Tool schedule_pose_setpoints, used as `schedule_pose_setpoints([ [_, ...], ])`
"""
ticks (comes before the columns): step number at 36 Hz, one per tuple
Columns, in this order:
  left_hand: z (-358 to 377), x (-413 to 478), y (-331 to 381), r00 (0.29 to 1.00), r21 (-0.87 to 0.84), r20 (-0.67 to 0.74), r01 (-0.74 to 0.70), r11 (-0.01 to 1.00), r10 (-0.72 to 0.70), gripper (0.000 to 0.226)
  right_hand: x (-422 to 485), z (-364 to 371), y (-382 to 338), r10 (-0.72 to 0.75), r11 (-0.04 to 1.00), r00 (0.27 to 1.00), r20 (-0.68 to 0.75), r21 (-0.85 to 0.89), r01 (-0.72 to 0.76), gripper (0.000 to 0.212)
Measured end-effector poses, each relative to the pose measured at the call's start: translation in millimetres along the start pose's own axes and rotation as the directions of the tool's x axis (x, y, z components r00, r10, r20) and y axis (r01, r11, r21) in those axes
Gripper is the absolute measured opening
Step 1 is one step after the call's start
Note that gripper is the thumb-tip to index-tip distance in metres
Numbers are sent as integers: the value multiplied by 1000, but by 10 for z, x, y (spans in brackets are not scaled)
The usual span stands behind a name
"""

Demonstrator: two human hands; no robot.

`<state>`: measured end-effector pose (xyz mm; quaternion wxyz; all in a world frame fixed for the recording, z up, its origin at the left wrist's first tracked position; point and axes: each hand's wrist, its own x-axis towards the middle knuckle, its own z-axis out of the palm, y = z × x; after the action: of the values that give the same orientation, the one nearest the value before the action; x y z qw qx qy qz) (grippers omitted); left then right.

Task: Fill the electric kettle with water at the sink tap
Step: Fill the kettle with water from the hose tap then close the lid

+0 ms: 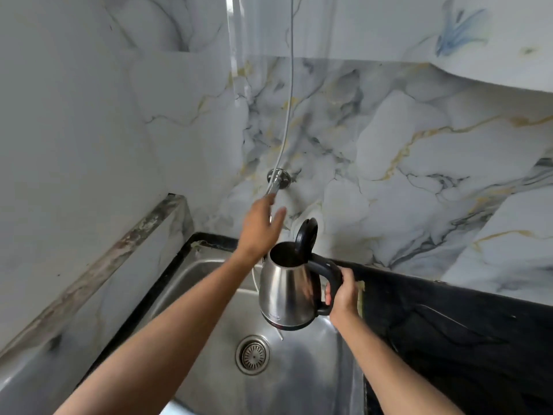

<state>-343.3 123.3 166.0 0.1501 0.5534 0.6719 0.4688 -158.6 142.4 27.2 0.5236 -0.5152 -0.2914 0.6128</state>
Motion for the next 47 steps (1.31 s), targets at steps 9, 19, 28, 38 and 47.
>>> schedule_pose_setpoints([
  [9, 141, 625, -732, 980, 398, 82, 133, 908, -180, 53, 411, 305, 298, 46, 999, 998, -39, 0, -46, 34],
  [19, 205, 838, -728, 982, 517, 91, 96, 850, -167, 33, 598, 505, 447, 38, 999, 999, 11, 4, -38, 34],
  [28, 32, 978, -825, 940, 404, 270, 85, 911, -207, 25, 691, 580, 493, 28, 1000, 998, 48, 3, -28, 35],
  [38, -130, 1063, -1039, 864, -8, 421, 307, 952, -276, 32, 729, 564, 495, 25, 1000, 997, 76, 9, -26, 37],
  [47, -182, 1093, -1103, 842, -252, 467, 418, 873, -268, 40, 757, 498, 527, 49, 999, 995, 87, -8, -48, 40],
])
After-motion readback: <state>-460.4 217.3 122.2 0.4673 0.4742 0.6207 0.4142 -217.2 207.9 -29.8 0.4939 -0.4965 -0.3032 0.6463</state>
